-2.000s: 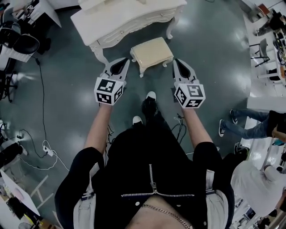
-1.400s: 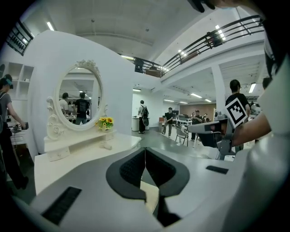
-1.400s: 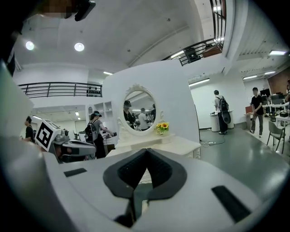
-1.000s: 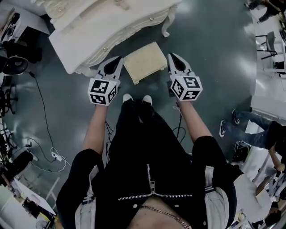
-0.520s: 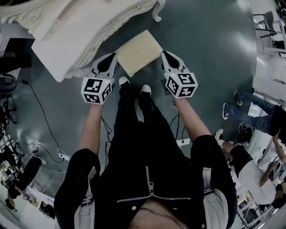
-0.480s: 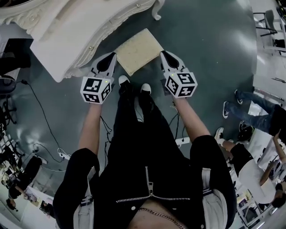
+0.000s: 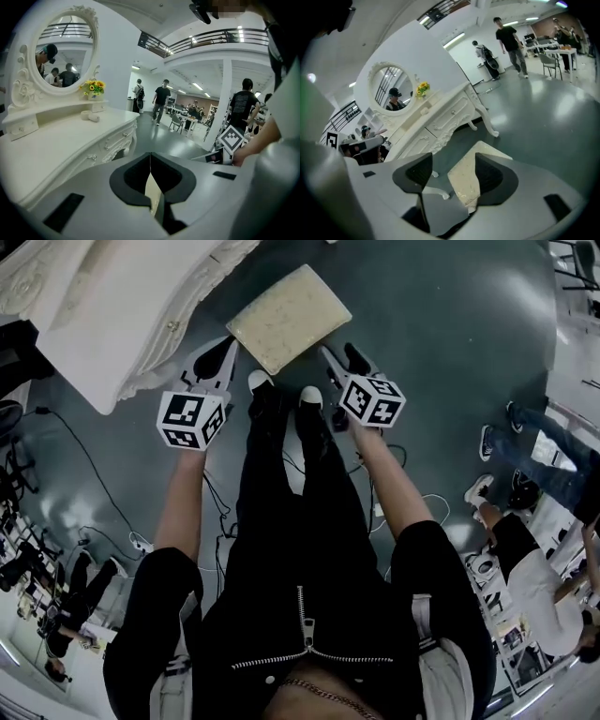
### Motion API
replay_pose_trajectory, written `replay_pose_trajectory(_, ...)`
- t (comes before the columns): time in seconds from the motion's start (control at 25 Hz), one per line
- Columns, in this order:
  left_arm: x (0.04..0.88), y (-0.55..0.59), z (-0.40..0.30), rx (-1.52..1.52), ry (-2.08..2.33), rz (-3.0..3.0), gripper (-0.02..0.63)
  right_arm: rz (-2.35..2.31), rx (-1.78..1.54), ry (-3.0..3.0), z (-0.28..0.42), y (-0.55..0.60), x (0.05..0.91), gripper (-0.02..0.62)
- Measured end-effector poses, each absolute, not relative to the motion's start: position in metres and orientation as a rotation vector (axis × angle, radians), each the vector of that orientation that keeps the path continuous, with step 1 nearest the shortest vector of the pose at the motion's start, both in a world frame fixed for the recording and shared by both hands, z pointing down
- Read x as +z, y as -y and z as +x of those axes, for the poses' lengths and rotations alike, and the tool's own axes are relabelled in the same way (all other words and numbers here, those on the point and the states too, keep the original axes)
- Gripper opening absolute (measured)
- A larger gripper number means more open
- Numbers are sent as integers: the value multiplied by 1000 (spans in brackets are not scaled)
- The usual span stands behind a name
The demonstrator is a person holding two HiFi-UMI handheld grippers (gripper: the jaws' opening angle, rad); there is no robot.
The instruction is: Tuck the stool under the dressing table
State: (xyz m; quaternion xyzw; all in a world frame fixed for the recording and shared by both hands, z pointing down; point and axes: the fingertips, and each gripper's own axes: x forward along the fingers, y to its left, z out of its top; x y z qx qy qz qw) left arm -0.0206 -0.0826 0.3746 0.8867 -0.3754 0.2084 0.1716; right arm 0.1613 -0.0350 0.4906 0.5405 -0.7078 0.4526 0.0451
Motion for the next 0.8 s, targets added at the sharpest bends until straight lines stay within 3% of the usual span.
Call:
replay_pose_trajectory(0.56, 474, 103, -37, 608, 1028, 2457, 21, 1740, 2018, 1739, 130, 29, 707, 376)
replay_pose_trajectory(0.8, 538, 115, -37, 637, 999, 2442, 21, 1763, 2140, 1681, 120, 44, 773, 413)
